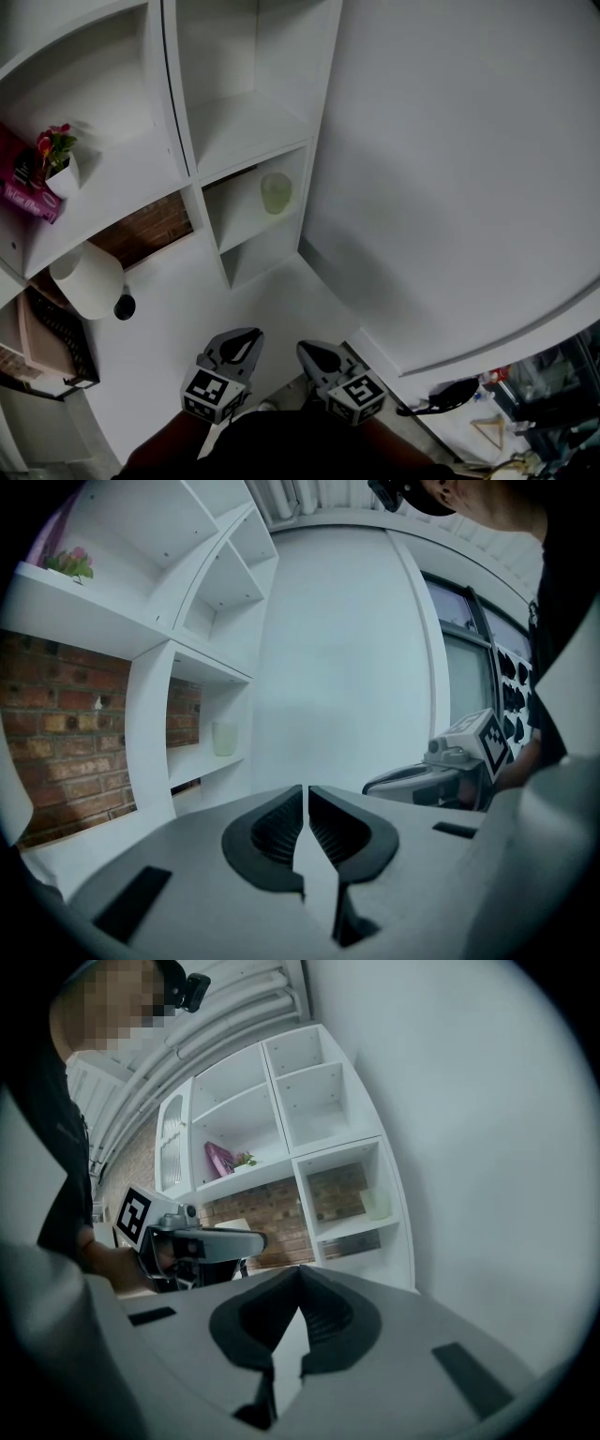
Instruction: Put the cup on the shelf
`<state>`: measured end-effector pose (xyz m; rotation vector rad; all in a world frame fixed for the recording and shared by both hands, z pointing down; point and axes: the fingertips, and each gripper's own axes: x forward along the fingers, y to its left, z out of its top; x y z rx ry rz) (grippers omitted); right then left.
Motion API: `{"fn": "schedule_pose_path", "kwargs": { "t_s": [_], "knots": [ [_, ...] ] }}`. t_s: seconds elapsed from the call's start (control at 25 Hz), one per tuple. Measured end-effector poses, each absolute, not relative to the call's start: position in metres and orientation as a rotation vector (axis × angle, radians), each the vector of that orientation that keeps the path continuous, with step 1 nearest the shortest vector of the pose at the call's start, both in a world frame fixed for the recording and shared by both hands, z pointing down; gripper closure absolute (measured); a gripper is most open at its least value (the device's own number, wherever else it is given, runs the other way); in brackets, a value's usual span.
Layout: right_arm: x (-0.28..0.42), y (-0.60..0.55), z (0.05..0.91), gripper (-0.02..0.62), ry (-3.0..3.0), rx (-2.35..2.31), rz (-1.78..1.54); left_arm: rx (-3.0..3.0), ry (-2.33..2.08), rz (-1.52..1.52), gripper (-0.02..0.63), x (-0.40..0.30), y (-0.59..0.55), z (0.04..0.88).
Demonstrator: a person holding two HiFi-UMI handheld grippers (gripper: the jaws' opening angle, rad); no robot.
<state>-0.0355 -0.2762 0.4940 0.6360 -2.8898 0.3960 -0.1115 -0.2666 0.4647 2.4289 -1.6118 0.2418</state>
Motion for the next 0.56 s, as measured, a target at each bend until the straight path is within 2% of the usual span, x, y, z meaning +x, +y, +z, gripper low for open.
{"fn": "schedule_pose_path", "kwargs": {
  "t_s": [0.56],
  "knots": [
    [-0.0353, -0.2798, 0.4894, 0.592, -2.907, 0.651, 0.390, 2.435, -1.622, 0.257, 0.584, -0.1102, -0.2690, 0.4626]
  ]
}}
